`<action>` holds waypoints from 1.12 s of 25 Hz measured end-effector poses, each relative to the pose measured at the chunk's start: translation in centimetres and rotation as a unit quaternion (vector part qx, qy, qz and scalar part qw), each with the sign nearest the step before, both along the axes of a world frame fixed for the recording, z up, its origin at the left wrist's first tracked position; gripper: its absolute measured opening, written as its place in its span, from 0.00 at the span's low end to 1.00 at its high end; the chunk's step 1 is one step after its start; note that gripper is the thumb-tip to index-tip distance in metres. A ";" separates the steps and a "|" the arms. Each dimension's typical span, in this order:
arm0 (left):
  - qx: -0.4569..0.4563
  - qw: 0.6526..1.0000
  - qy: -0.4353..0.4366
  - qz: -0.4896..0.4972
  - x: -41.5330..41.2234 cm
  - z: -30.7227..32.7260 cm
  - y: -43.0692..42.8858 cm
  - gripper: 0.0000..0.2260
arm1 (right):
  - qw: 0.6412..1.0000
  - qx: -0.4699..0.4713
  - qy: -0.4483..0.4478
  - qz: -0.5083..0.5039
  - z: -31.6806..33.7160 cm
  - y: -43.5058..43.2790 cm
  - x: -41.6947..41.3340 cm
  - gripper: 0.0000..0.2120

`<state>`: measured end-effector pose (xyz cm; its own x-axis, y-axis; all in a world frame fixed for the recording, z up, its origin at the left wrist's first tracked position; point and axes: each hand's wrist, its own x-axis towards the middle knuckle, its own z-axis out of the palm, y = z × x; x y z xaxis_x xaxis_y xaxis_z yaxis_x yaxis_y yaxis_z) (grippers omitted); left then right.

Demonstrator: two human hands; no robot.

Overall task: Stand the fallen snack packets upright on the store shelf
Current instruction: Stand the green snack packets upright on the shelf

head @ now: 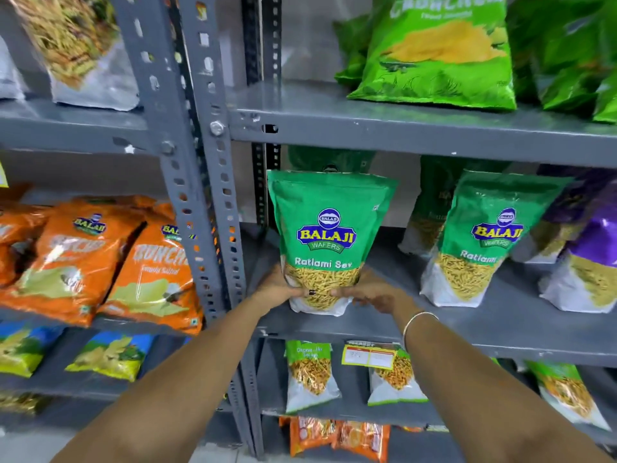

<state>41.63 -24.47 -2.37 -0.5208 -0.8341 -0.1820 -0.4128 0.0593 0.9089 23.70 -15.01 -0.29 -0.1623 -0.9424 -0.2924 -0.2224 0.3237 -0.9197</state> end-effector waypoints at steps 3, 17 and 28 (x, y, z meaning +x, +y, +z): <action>-0.007 1.000 -0.024 0.007 1.0 -0.3 0.3 0.41 | 1.000 0.026 -0.007 0.009 0.1 0.5 0.6 0.27; -0.011 1.000 -0.024 -0.014 1.1 -0.6 0.3 0.46 | 1.000 0.025 0.007 0.011 -0.1 0.6 0.7 0.27; 0.013 0.999 -0.026 -0.016 1.0 -0.4 0.5 0.39 | 1.000 0.003 0.006 0.012 -0.2 0.6 0.9 0.28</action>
